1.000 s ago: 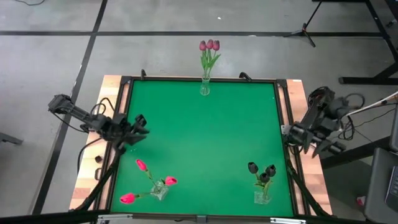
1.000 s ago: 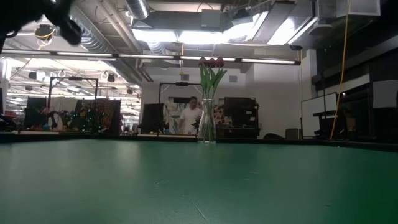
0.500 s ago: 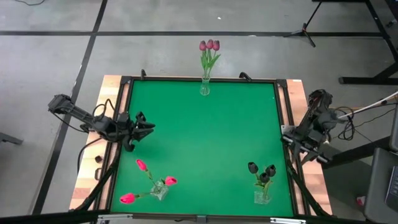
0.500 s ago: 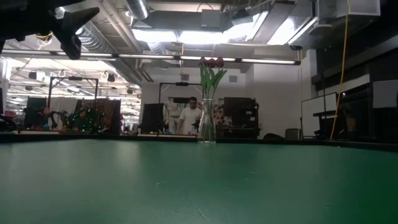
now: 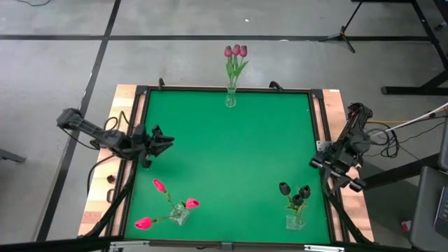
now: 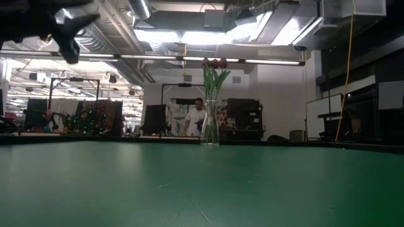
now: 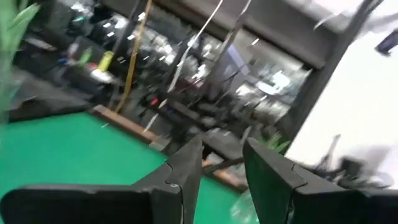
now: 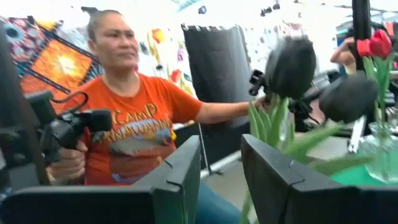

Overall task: Sort flowers into vase by color
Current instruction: Return to Home Position

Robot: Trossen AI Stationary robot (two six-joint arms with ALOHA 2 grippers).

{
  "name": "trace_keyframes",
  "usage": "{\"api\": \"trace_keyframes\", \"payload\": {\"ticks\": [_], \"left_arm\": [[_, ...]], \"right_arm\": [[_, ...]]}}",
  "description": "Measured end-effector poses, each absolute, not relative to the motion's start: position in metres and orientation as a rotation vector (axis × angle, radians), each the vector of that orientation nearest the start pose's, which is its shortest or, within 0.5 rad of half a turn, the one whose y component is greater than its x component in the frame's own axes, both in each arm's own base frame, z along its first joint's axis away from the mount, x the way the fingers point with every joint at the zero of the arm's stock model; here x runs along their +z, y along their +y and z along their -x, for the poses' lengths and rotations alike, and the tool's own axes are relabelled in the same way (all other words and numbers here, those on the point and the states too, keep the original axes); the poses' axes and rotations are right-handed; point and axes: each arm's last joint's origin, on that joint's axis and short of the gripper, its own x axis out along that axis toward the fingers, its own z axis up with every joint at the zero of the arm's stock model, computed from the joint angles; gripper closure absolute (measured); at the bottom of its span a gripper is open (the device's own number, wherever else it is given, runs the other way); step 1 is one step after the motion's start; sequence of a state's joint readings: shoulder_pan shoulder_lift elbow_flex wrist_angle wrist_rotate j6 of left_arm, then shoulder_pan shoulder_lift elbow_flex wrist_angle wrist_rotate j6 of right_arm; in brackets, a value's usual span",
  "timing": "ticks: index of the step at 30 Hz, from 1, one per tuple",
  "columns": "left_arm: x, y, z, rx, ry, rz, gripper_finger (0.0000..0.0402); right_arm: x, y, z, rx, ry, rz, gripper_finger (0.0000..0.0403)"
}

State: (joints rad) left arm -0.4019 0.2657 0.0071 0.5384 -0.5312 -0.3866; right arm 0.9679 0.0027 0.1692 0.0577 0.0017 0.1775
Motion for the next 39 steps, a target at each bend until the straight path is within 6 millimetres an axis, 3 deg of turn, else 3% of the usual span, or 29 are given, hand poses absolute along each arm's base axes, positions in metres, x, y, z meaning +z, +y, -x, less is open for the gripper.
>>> {"api": "trace_keyframes", "payload": {"ticks": [7, 15, 24, 31, 39], "left_arm": [[0.217, -0.02, -0.078, -0.06, -0.507, 0.518, 0.0285], [0.2, -0.022, -0.086, 0.012, -0.357, 0.509, 0.0285], [0.195, -0.022, -0.087, 0.029, -0.304, 0.537, 0.0285], [0.195, -0.023, -0.088, -0.001, -0.298, 0.477, 0.0285], [0.19, -0.025, -0.089, -0.013, -0.242, 0.385, 0.0285]], "right_arm": [[0.243, 0.063, -0.041, 1.036, -0.192, -0.253, 0.0285], [0.246, 0.059, -0.039, 1.02, -0.127, -0.181, 0.0285], [0.218, 0.07, -0.048, 0.965, -0.133, -0.19, 0.0285], [0.184, 0.077, -0.056, 0.898, -0.127, -0.16, 0.0285], [0.178, 0.076, -0.059, 0.78, -0.125, -0.015, 0.0285]]}}
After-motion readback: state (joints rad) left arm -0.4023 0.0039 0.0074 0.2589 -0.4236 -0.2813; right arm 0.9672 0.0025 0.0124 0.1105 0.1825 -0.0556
